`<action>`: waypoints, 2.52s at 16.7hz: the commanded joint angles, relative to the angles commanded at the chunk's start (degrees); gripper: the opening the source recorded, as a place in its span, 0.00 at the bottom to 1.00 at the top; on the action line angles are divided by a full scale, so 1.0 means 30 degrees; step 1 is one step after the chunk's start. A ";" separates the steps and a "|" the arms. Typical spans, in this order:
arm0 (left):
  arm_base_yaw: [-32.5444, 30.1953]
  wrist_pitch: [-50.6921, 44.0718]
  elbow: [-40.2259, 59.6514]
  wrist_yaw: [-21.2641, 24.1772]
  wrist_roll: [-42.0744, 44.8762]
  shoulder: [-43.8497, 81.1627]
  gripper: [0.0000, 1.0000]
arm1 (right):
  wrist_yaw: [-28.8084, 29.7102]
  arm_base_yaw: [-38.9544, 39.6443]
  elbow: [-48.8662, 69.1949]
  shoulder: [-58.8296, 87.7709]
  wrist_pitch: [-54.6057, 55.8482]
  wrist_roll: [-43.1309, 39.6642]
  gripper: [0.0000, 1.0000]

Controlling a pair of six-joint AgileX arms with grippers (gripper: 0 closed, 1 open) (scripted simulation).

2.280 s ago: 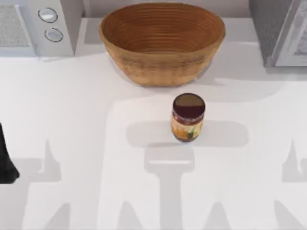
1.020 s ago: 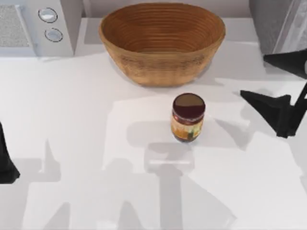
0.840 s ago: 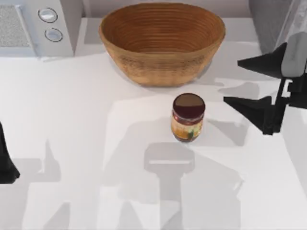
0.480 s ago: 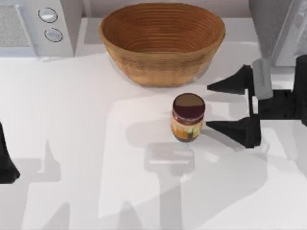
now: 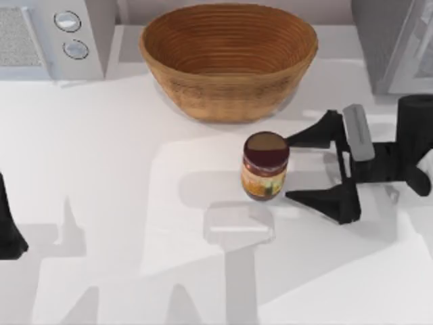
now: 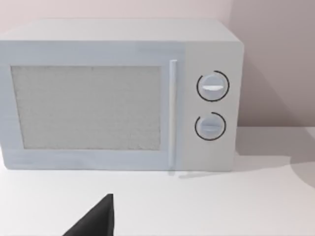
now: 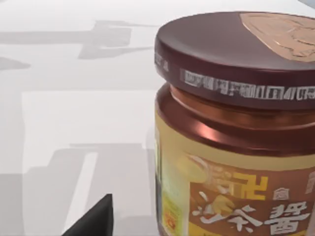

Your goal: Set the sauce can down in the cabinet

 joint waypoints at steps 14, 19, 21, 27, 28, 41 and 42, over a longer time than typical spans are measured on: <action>0.0000 0.0000 0.0000 0.0000 0.0000 0.0000 1.00 | 0.2595 0.2772 0.1003 0.1573 0.4682 0.4265 1.00; 0.0000 0.0000 0.0000 0.0000 0.0000 0.0000 1.00 | 0.2647 0.2827 0.1016 0.1602 0.4757 0.4329 0.92; 0.0000 0.0000 0.0000 0.0000 0.0000 0.0000 1.00 | 0.2647 0.2827 0.1016 0.1602 0.4757 0.4329 0.77; 0.0000 0.0000 0.0000 0.0000 0.0000 0.0000 1.00 | 0.2647 0.2827 0.1016 0.1602 0.4757 0.4329 0.32; 0.0000 0.0000 0.0000 0.0000 0.0000 0.0000 1.00 | 0.2647 0.2827 0.1016 0.1602 0.4757 0.4329 0.25; 0.0000 0.0000 0.0000 0.0000 0.0000 0.0000 1.00 | 0.2652 0.2762 0.1019 0.1536 0.4709 0.4344 0.00; 0.0000 0.0000 0.0000 0.0000 0.0000 0.0000 1.00 | 0.2677 0.2754 0.1037 0.1287 0.4460 0.4332 0.00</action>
